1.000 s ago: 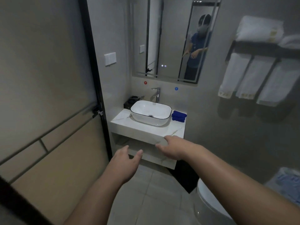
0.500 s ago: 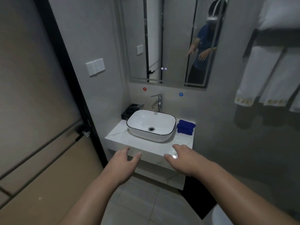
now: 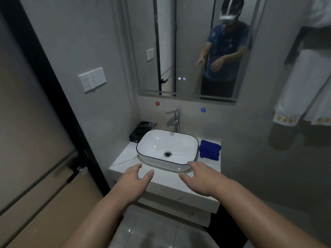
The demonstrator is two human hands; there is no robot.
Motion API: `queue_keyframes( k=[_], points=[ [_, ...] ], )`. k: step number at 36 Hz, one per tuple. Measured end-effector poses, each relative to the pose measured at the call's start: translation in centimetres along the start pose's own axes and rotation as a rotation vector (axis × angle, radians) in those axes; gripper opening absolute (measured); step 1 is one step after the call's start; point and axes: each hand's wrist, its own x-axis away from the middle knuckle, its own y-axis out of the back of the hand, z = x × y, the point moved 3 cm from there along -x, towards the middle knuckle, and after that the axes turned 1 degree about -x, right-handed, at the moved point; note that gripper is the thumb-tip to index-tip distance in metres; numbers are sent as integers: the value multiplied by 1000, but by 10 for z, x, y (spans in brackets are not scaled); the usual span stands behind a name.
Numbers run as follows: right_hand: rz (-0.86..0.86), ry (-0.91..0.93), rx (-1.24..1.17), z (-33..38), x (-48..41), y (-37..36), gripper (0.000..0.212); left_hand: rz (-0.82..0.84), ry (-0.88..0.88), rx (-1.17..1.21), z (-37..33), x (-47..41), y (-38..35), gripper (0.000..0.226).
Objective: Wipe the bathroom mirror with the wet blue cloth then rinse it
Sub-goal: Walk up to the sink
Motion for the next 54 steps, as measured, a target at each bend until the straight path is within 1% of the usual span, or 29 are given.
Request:
queue_keyframes(
  k=[4,9,18,21,27,32,33,34,35,36,39,42,43,46,48,49,51,52,54],
  points=[
    [-18,-48,-14,12,-42,6,74,39,-33,17,4,-54,10,78],
    [2,-97,-26,21,-77,16,77,102,-69,28,-1,-110,14,76],
    [41,-162,-34,12,-134,30,79,200,-104,79,-13,-174,-2,79],
    [53,-173,-60,2,-158,30,79,220,-117,71,-21,-192,-9,76],
    [73,-202,-145,-50,-212,11,80,177,-268,40,-48,-221,-17,54],
    [56,-241,-251,-104,-277,-6,73,145,-292,-47,-63,-267,-21,55],
    [54,-262,-282,-116,-293,-7,67,142,-284,-66,-68,-278,-22,56],
    [46,-284,-322,-129,-310,-7,54,143,-273,-82,-74,-289,-24,57],
    [22,-301,-369,-143,-327,-8,34,140,-263,-97,-81,-301,-26,57],
    [-8,-313,-399,-156,-344,-7,22,139,-256,-114,-87,-313,-29,58],
    [-126,-388,-511,-198,-387,-3,27,168,-239,-165,-105,-348,-45,60],
    [-195,-475,-594,-238,-428,-6,18,198,-221,-192,-124,-378,-62,61],
    [-191,-497,-615,-249,-442,-9,16,203,-219,-201,-131,-386,-68,61],
    [-117,-545,-636,-272,-479,-21,33,220,-228,-237,-147,-407,-85,59],
    [-75,-556,-622,-284,-501,-32,37,235,-224,-256,-151,-418,-94,59],
    [-51,-555,-619,-288,-510,-37,36,243,-219,-260,-151,-422,-97,59],
    [4,-564,-602,-299,-526,-52,17,265,-200,-264,-147,-428,-102,59],
    [28,-567,-581,-305,-533,-60,12,274,-186,-268,-145,-431,-103,59],
    [68,-560,-532,-320,-547,-79,14,283,-157,-288,-136,-435,-104,58]
  ],
)
